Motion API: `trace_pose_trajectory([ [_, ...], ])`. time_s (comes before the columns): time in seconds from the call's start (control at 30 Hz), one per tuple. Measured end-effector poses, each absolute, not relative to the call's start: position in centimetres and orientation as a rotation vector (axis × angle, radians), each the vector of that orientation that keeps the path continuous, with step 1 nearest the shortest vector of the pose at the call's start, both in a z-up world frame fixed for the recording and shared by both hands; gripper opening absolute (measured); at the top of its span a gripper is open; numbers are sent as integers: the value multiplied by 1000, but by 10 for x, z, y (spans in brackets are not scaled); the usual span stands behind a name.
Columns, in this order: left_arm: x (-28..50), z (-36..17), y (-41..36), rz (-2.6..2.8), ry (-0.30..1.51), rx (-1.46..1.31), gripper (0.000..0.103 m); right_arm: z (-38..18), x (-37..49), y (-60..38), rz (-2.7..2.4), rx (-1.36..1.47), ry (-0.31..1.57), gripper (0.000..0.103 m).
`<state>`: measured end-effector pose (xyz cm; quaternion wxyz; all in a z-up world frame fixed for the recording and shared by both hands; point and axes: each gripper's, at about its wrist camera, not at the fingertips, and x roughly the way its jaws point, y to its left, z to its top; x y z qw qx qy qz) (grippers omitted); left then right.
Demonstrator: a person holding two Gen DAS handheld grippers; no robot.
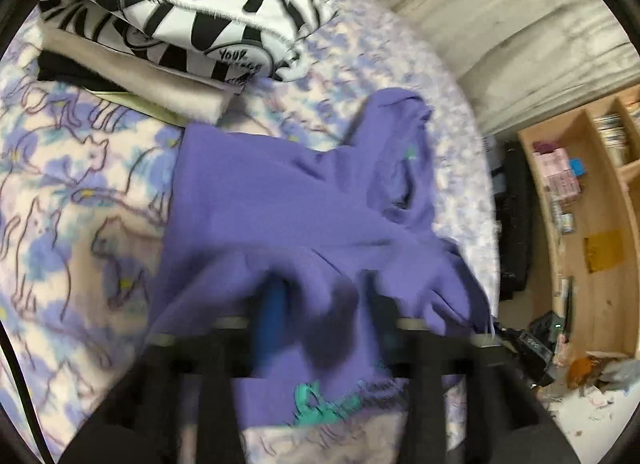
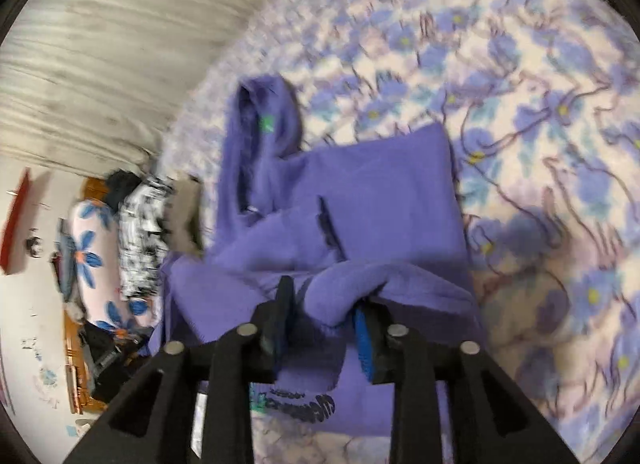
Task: Fold large clothes
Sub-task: 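Lift the hem with both tools and fold it up toward the hood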
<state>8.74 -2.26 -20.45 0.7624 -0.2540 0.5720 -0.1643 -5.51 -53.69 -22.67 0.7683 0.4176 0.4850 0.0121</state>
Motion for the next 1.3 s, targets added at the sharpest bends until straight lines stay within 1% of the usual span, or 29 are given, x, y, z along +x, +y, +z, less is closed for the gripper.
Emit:
trace_pose_trajectory([
  [0.03,90,-209,-21,-345,1241,-560,86,-231,-50,-535,30,907,1054,48],
  [0.07,95,-213,-17,-345,1232,-597,87,-235,-45,-537,51,932,1040,54],
  [0.13,104,-220,-11,-364,1239,-675,88,-237,-46,-541,95,998,992,73],
  [0.17,106,-222,-9,-349,1236,-676,88,-236,-45,-543,93,995,980,76],
  [0.2,108,-223,-8,-324,1230,-648,88,-233,-44,-544,84,968,973,78],
  [0.33,112,-225,-16,-285,1228,-492,88,-226,-39,-539,70,780,980,78],
  [0.57,124,-237,-58,-263,1208,-64,88,-232,-28,-537,-31,493,1015,77],
  [0.67,128,-242,-73,-271,1177,62,86,-241,-20,-536,-37,447,1029,70],
  [0.8,142,-247,-86,-317,1158,138,73,-250,-8,-534,-26,421,1049,64],
  [0.83,146,-248,-88,-329,1156,147,71,-251,-5,-532,-26,412,1052,63],
  [0.97,163,-253,-97,-356,1161,179,69,-260,9,-532,-31,402,1067,63],
  [1.0,166,-254,-98,-360,1164,185,65,-261,11,-532,-31,402,1069,61],
  [1.03,169,-255,-101,-376,1171,184,56,-264,14,-532,-36,401,1078,58],
  [1.07,173,-257,-102,-382,1179,187,52,-267,15,-532,-43,394,1088,56],
  [1.1,174,-258,-104,-379,1183,191,42,-268,16,-531,-48,386,1093,47],
  [1.13,176,-259,-106,-379,1184,193,21,-270,16,-530,-51,374,1099,34],
  [1.17,177,-262,-109,-381,1195,206,11,-271,15,-529,-58,360,1102,25],
  [1.2,177,-263,-110,-378,1194,222,11,-271,13,-529,-73,340,1103,12],
  [1.3,166,-255,-115,-349,1132,278,8,-265,5,-530,-88,338,1070,10],
])
